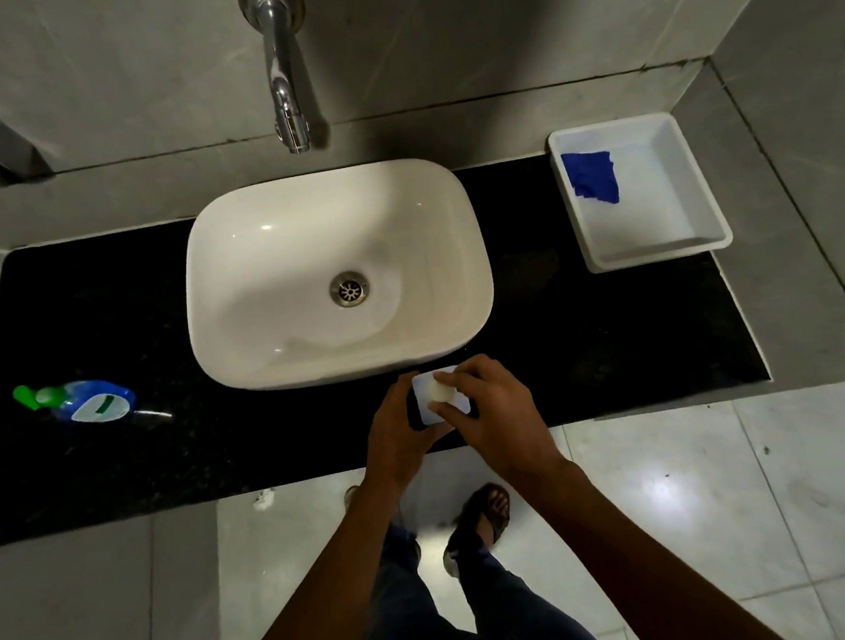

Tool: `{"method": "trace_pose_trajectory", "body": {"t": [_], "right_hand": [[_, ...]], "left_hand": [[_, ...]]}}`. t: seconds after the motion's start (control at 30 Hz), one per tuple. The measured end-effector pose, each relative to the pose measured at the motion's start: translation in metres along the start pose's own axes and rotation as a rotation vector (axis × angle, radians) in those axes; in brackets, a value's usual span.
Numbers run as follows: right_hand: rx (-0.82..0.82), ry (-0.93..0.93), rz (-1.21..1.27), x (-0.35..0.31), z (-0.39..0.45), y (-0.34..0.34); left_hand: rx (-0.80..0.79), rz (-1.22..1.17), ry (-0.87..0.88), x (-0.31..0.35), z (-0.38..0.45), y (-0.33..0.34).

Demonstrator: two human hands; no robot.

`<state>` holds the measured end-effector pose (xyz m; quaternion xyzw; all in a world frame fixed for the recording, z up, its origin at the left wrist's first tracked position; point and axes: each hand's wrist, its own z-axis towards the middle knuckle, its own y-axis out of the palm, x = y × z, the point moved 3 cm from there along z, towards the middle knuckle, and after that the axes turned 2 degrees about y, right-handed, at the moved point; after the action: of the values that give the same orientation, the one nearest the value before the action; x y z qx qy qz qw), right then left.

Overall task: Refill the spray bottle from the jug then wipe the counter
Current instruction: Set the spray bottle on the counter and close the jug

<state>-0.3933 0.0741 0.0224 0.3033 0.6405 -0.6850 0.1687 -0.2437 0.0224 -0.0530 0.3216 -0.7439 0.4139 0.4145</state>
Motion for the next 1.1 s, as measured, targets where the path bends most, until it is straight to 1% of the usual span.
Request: {"method": "trace_pose_trajectory", "body": {"t": [0.13,0.23,0.47,0.6,0.7,0.83,1.0,1.1], "right_hand": [[0.004,0.11,0.028,-0.005,0.007,-0.001],[0.003,0.116,0.0,-0.008,0.01,-0.002],[0.039,0.184,-0.181,-0.013,0.013,-0.001],[0.03,0.216,-0.188,-0.019,0.014,0.002],[0.029,0.178,-0.162,-0.02,0.011,0.001],[-0.015,0.108,-0.171,-0.018,0.007,-0.003],[-0.125,0.022,-0.211,-0.018,0.012,-0.004],[-0.215,-0.022,-0.17,-0.013,0.014,-0.007]], "left_hand": [[-0.008,-0.02,0.025,0.0,0.0,-0.002],[-0.023,-0.029,0.035,0.001,-0.001,-0.003],[-0.031,-0.056,0.051,0.002,-0.003,-0.001],[-0.045,-0.069,0.07,0.002,-0.001,-0.004],[-0.04,-0.078,0.067,0.003,-0.002,-0.002],[-0.021,-0.02,0.077,0.003,-0.003,-0.002],[-0.025,0.029,0.1,-0.001,-0.001,-0.006],[-0.058,0.035,0.128,0.0,-0.001,-0.007]]}}
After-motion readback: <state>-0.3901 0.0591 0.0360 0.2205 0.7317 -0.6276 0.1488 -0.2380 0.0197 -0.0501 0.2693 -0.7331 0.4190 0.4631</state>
